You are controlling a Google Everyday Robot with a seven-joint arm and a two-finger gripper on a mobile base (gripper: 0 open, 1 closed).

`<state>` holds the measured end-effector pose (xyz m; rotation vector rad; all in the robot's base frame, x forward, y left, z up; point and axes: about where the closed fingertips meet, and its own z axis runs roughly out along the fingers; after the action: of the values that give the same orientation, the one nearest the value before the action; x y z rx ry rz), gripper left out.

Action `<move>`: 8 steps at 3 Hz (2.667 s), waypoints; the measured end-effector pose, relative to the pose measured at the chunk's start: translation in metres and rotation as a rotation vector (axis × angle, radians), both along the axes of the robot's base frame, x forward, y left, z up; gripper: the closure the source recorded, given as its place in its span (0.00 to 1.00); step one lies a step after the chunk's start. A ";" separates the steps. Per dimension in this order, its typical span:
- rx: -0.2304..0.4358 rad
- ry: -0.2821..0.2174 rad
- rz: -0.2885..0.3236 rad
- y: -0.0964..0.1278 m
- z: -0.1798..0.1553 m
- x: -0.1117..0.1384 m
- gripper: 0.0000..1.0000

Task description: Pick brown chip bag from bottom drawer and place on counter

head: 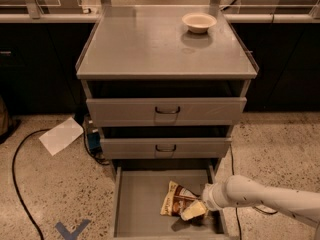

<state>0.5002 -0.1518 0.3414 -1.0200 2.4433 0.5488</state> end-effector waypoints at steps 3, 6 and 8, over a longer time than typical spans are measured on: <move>0.019 0.032 -0.037 0.006 -0.131 0.068 0.00; 0.061 0.134 -0.058 -0.023 -0.211 0.093 0.19; 0.062 0.134 -0.058 -0.023 -0.211 0.093 0.65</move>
Offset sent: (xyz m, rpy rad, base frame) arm 0.0992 0.0024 -0.1472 0.0466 0.0064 -0.0827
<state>0.5930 -0.1746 0.1300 -0.9119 2.5463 0.6886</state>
